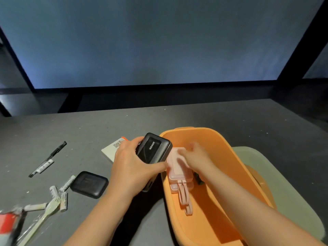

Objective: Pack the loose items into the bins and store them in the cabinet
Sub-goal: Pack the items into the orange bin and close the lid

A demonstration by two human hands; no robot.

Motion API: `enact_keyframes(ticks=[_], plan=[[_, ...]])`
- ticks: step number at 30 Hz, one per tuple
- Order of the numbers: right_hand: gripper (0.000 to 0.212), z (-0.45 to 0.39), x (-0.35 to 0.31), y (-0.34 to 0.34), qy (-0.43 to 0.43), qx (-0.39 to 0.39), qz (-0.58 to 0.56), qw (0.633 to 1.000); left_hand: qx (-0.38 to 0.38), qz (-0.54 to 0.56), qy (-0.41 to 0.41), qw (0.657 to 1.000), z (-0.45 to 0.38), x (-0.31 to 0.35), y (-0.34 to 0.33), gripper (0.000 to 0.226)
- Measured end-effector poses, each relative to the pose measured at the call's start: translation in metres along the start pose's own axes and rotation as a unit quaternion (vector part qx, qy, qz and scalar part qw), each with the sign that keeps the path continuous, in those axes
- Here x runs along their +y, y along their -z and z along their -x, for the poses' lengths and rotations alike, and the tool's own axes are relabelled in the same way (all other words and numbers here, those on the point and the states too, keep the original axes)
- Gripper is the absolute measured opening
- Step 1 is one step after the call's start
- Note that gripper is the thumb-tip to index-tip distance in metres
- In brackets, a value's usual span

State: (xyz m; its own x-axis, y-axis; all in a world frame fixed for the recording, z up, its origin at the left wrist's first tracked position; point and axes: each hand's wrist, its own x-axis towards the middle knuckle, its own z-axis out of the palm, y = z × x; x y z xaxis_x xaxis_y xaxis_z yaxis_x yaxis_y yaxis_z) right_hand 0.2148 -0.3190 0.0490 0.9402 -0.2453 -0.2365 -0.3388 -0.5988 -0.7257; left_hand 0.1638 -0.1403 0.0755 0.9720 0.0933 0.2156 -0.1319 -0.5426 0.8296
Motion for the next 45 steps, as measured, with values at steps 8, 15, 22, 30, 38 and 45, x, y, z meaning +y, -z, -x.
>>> enact_keyframes(ticks=[8,15,22,30,38,45], plan=[[0.040,0.072,-0.025,0.020,0.057,-0.063,-0.311,0.947,-0.049,-0.007,-0.032,0.998,0.002,0.027,-0.020,0.061],[0.016,0.056,-0.009,0.045,0.003,-0.079,-0.384,0.920,-0.210,0.209,0.116,0.948,0.010,0.023,-0.011,0.044],[0.088,0.049,-0.012,0.017,-0.003,-0.072,-0.233,0.970,-0.044,0.197,0.095,0.975,0.025,0.026,-0.031,0.040],[0.040,0.032,-0.013,0.039,0.002,-0.054,-0.184,0.981,-0.055,0.133,-0.003,0.990,0.036,0.020,-0.033,0.038],[0.087,0.008,-0.006,0.010,0.016,0.001,0.120,0.993,-0.035,0.082,0.042,0.995,0.032,-0.015,-0.025,0.035],[0.086,0.000,-0.012,-0.008,0.034,0.050,0.173,0.983,-0.079,0.116,0.075,0.987,0.037,-0.023,-0.030,0.028]])
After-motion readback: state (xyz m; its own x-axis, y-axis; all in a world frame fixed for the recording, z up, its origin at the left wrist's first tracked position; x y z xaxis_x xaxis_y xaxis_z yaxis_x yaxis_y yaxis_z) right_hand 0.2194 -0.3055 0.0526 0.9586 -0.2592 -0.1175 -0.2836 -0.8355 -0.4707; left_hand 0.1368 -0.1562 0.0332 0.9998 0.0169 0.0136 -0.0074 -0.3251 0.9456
